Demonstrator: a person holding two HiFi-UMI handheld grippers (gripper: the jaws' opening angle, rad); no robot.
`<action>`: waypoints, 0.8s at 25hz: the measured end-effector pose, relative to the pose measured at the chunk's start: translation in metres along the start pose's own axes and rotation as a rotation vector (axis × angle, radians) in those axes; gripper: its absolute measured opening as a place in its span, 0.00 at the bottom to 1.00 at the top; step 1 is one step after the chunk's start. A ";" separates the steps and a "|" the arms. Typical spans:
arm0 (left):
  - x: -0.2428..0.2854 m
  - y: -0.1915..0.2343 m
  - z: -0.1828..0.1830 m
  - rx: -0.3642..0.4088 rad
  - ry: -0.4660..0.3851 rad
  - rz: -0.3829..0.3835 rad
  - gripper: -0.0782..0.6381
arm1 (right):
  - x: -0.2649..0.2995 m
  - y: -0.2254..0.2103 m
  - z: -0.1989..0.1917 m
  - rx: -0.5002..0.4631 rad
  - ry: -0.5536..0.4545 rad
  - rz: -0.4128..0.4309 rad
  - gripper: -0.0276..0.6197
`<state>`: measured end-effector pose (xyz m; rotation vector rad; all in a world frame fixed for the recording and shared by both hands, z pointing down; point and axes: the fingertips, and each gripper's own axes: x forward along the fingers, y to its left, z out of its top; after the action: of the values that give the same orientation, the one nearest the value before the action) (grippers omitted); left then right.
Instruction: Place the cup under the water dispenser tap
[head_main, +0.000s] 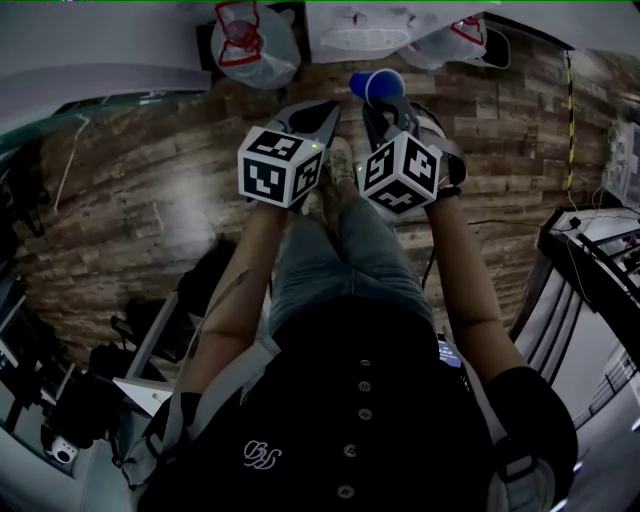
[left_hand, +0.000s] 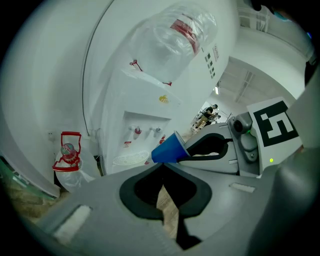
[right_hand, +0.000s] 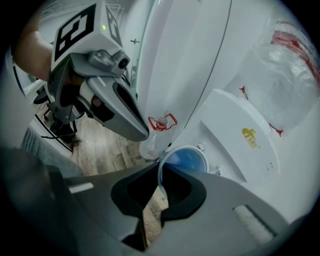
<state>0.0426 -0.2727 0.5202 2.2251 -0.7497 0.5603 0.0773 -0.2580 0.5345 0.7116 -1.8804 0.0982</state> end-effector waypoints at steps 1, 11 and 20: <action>0.004 0.002 -0.001 -0.003 0.001 0.001 0.12 | 0.005 -0.001 -0.002 -0.007 0.005 0.000 0.08; 0.032 0.023 -0.032 -0.085 0.009 0.019 0.12 | 0.054 0.007 -0.022 -0.013 0.038 0.036 0.08; 0.059 0.041 -0.049 -0.084 0.022 0.020 0.12 | 0.088 0.011 -0.049 0.005 0.068 0.020 0.08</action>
<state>0.0513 -0.2805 0.6067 2.1336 -0.7712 0.5520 0.0899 -0.2677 0.6348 0.6849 -1.8227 0.1382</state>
